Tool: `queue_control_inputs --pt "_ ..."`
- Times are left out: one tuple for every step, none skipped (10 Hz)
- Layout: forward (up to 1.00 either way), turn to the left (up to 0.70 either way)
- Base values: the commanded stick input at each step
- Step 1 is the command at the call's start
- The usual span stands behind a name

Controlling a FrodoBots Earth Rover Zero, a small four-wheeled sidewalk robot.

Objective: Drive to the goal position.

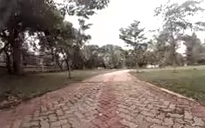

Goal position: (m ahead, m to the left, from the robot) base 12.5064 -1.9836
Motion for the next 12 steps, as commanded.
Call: queue_control_inputs --pt "0.7 0.01" --pt "0.7 0.01" --pt "0.7 0.01" --pt "0.7 0.01" --pt "0.7 0.01" --pt "0.7 0.01" --pt "0.7 0.01" --pt "0.7 0.01" --pt "0.7 0.01" --pt "0.7 0.01" --pt "0.7 0.01" --pt "0.7 0.01"
